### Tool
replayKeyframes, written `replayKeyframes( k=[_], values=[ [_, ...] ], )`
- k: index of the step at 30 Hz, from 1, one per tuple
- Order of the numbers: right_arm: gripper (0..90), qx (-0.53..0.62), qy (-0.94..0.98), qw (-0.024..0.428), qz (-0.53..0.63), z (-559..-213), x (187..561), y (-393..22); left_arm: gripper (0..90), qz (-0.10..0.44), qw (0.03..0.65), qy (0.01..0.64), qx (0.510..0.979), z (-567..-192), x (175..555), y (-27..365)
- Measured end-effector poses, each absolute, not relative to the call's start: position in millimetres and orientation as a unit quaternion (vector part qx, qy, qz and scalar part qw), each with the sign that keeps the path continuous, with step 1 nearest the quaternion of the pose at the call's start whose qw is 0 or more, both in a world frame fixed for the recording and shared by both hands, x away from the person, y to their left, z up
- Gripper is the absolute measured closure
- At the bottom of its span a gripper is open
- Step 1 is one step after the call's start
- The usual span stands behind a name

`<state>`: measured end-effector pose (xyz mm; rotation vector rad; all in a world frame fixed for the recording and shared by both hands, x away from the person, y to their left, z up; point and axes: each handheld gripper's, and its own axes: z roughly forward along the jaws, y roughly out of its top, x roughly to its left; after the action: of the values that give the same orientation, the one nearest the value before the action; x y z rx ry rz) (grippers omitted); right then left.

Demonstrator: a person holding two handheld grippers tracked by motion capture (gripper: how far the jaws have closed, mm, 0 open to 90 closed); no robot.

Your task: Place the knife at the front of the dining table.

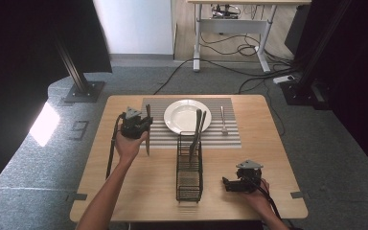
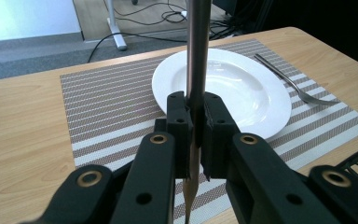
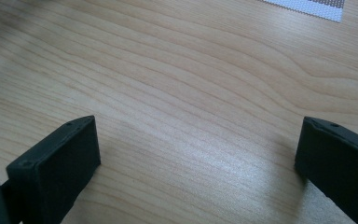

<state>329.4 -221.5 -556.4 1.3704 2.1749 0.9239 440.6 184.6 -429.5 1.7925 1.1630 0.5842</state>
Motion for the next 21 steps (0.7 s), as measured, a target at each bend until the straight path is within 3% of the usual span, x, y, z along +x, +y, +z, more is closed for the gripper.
replayKeyframes(
  k=[21],
  values=[
    [0.0, 0.491, 0.78, 0.204, 0.331, -556.5, 329.5, -221.5, 83.4, 0.237, 0.442, 0.477, 0.722, -430.2, 461.2, 180.5]
  ],
)
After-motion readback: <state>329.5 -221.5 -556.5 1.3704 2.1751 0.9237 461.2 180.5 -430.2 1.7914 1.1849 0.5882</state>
